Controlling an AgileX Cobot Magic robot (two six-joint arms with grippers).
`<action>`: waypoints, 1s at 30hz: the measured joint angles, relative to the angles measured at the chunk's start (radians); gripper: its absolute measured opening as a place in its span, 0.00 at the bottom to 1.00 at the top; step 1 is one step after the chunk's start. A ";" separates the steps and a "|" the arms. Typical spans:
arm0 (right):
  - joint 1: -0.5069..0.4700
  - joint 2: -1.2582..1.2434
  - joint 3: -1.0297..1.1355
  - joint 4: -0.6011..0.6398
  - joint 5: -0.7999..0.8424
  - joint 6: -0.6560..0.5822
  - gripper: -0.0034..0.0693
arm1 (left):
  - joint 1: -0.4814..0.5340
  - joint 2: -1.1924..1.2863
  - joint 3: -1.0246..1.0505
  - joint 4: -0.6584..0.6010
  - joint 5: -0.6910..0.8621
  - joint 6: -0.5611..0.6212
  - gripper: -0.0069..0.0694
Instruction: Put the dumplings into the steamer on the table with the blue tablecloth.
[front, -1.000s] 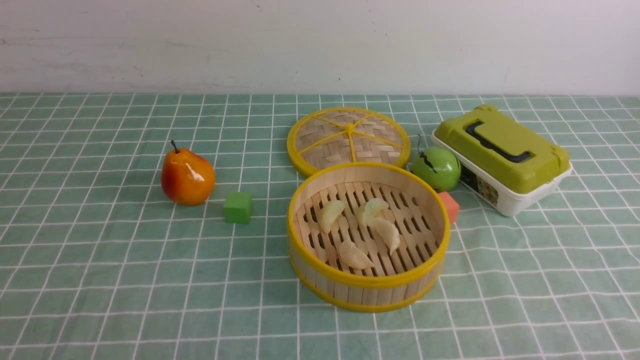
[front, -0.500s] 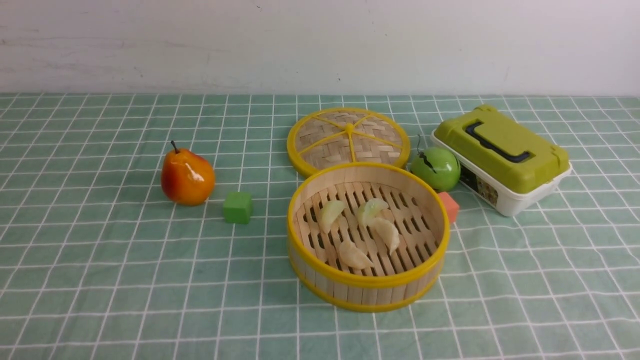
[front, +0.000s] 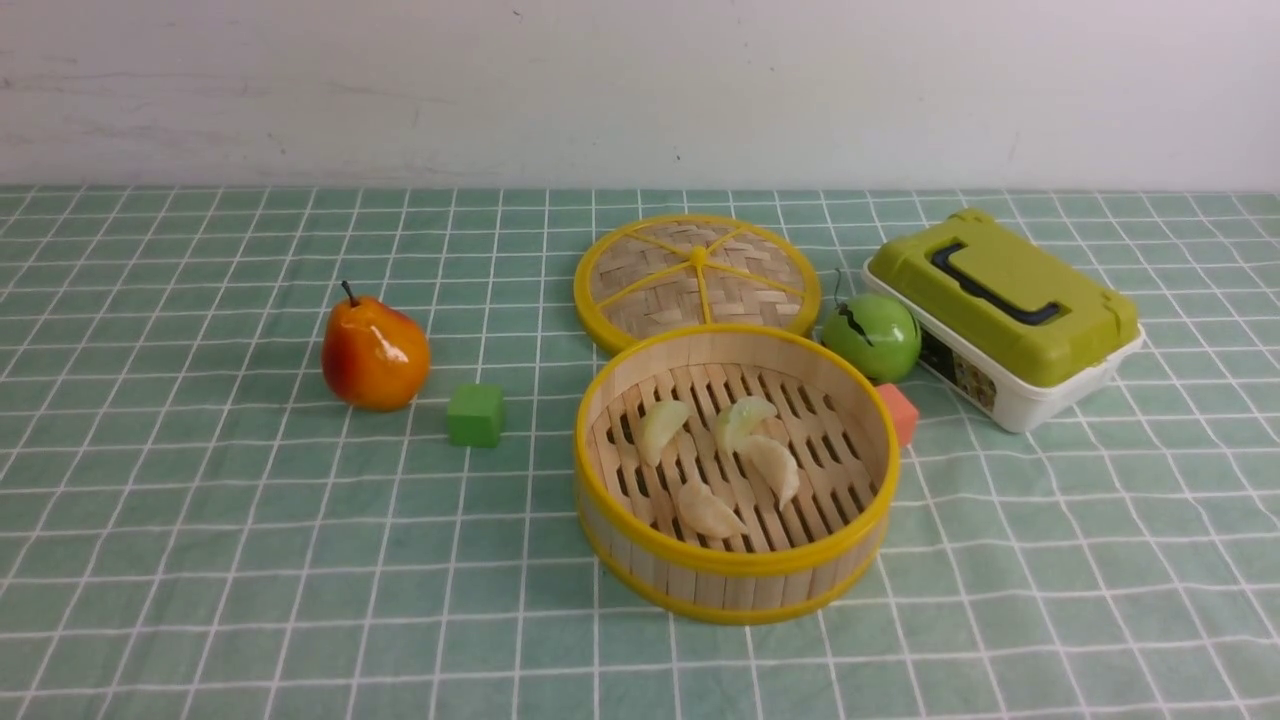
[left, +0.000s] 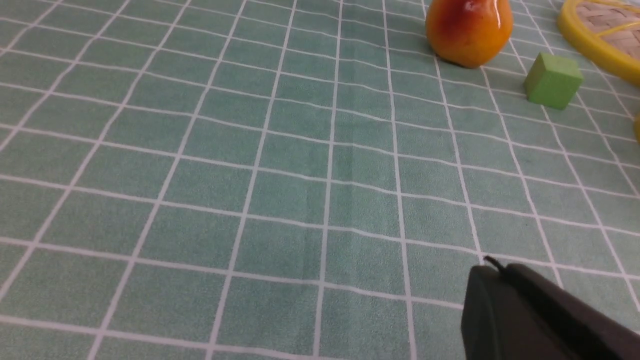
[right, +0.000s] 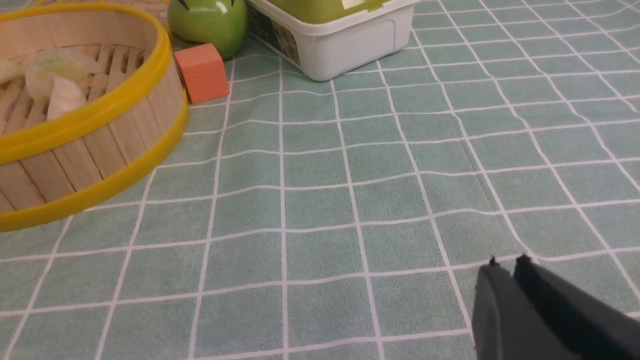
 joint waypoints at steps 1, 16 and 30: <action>0.000 0.000 0.000 0.000 0.000 0.000 0.10 | 0.000 0.000 0.000 0.000 0.000 0.000 0.07; 0.000 0.000 0.000 0.000 0.000 0.000 0.13 | 0.000 0.000 0.000 -0.001 -0.001 -0.001 0.07; 0.000 0.000 0.000 0.000 0.000 0.000 0.15 | 0.000 0.000 0.000 -0.002 -0.001 -0.001 0.07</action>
